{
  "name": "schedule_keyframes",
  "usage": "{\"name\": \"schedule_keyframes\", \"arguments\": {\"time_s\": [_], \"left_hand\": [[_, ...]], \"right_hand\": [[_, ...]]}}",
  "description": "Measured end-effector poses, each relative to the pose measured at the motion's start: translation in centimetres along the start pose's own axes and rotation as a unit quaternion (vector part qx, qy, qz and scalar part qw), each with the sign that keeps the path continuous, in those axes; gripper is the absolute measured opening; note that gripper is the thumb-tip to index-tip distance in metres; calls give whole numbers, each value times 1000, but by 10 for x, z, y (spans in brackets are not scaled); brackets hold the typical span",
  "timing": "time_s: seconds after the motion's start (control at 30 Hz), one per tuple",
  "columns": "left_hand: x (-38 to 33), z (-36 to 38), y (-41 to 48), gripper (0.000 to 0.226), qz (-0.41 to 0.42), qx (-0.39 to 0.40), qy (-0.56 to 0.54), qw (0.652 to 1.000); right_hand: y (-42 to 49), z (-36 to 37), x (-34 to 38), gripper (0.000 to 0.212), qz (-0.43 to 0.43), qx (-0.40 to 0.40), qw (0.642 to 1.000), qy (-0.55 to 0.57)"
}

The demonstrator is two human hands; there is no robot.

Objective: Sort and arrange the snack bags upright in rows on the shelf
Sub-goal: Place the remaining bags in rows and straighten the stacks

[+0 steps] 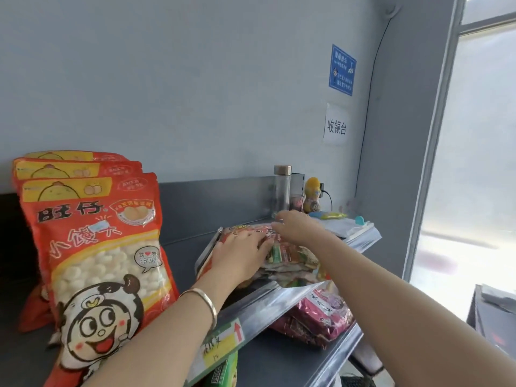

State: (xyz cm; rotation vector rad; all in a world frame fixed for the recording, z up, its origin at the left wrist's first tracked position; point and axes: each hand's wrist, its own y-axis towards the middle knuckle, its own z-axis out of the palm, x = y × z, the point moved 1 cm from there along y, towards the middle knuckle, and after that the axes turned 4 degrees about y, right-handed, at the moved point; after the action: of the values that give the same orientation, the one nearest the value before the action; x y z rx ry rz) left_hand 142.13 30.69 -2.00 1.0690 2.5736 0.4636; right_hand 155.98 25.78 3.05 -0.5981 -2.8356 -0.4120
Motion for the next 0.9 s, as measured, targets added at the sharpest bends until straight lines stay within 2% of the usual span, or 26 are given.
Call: {"name": "schedule_keyframes", "arguments": {"time_s": [0.17,0.27,0.57,0.67,0.77,0.9], "left_hand": [[8,-3,10,56,-84,59,0,995],[10,2,5,59,-99,84,-15,991],[10,2,4,53,-88,53,-1,995],[8,5,1,55,-105,19,52,993],[12,4,-2,63,-179,-24,125,976],[10,-3,-11,73,-310,-41,20,950]], "right_hand": [[33,0,11,47,-26,99,995,0],[51,1,10,50,-35,136,990,-2],[67,25,-7,65,-26,159,985,60],[66,24,-19,73,-6,140,989,47],[65,22,-35,90,32,118,992,30],[58,21,-56,91,53,98,991,80]]}}
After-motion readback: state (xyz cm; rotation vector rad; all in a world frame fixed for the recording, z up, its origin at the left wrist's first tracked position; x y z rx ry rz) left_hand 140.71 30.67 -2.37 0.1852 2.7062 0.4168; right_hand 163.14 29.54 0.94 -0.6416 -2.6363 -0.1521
